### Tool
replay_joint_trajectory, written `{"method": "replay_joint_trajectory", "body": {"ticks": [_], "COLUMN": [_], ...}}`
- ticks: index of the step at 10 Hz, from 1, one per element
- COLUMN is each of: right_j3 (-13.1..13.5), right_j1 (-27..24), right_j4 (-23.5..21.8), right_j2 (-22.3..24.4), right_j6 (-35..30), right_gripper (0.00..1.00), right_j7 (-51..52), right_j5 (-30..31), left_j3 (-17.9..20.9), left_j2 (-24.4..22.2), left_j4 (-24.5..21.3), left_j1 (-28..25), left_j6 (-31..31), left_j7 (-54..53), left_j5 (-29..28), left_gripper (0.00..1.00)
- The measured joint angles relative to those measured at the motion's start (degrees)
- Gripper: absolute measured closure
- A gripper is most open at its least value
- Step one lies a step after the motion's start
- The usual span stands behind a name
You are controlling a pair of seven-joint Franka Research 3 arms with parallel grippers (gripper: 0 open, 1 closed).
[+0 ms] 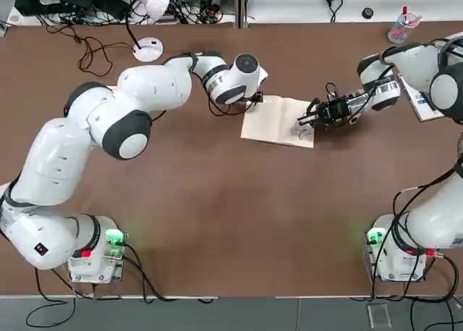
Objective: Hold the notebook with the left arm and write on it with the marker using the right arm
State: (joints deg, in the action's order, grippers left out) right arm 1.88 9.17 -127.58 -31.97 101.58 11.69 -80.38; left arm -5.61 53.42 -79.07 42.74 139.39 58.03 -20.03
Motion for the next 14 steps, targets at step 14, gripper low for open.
{"method": "replay_joint_trajectory", "body": {"ticks": [14], "right_j3": [0.0], "right_j1": [1.5], "right_j4": [-0.3], "right_j2": [-0.1], "right_j6": [0.2], "right_gripper": [0.83], "right_j7": [0.0], "right_j5": [-2.1], "left_j3": [0.0], "left_j2": [0.0], "left_j4": [0.0], "left_j1": [0.0], "left_j6": [0.0], "left_j7": [0.0], "left_j5": [0.0], "left_gripper": [0.0]}}
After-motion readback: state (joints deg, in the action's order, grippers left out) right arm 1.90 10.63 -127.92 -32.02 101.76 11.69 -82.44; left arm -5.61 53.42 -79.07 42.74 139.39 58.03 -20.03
